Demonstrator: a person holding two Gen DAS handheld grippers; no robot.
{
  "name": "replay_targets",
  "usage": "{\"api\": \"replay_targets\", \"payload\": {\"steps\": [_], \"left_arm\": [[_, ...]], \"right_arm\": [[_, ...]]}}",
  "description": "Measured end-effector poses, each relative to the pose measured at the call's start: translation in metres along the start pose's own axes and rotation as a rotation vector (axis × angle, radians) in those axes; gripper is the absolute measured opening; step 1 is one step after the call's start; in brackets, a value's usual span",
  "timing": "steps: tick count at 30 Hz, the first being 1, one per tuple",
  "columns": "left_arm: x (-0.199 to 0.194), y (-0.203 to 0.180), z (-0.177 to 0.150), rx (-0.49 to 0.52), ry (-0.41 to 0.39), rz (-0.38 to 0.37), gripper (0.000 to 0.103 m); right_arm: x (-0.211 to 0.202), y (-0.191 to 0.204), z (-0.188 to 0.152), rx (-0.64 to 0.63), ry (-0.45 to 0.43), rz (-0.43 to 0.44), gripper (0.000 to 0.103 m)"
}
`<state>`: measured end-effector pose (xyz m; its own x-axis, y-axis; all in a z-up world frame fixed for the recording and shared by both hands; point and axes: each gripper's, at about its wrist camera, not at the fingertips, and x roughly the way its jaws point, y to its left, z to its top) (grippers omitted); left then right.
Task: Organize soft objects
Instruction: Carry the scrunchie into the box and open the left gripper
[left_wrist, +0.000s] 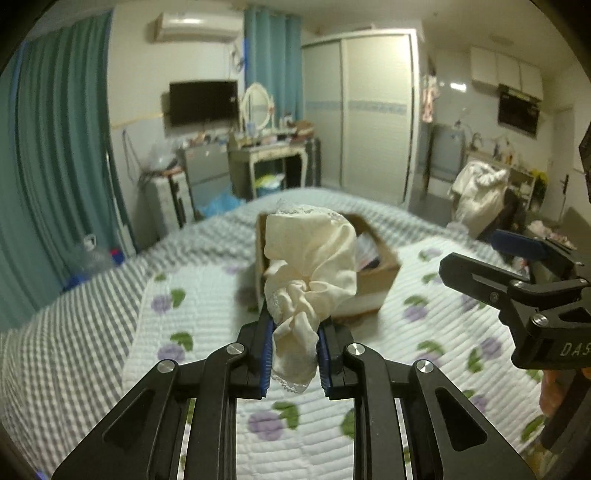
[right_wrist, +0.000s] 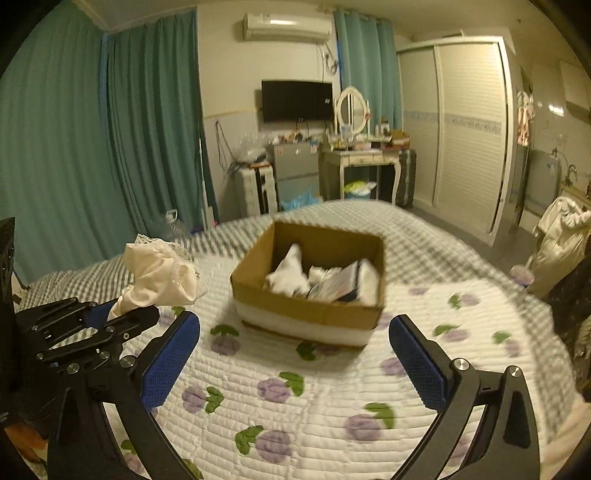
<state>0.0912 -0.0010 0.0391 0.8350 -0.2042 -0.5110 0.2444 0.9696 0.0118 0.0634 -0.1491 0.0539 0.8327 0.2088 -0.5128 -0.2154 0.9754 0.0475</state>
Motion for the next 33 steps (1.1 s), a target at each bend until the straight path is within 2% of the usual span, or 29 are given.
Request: {"api": "replay_targets", "payload": {"steps": [7, 15, 23, 33], "left_arm": [[-0.005, -0.021, 0.035, 0.003, -0.049, -0.017, 0.019], [0.033, -0.029, 0.068, -0.010, -0.063, -0.024, 0.019], [0.111, -0.029, 0.088, 0.011, -0.038, -0.003, 0.019], [0.214, -0.023, 0.068, 0.016, 0.064, 0.021, 0.024]], "right_arm": [[-0.037, -0.023, 0.041, -0.041, -0.047, -0.021, 0.103], [-0.025, -0.047, 0.084, -0.078, -0.079, -0.032, 0.103], [0.043, -0.071, 0.102, -0.093, -0.065, -0.053, 0.103], [0.155, -0.108, 0.087, -0.043, -0.016, -0.059, 0.103]]}}
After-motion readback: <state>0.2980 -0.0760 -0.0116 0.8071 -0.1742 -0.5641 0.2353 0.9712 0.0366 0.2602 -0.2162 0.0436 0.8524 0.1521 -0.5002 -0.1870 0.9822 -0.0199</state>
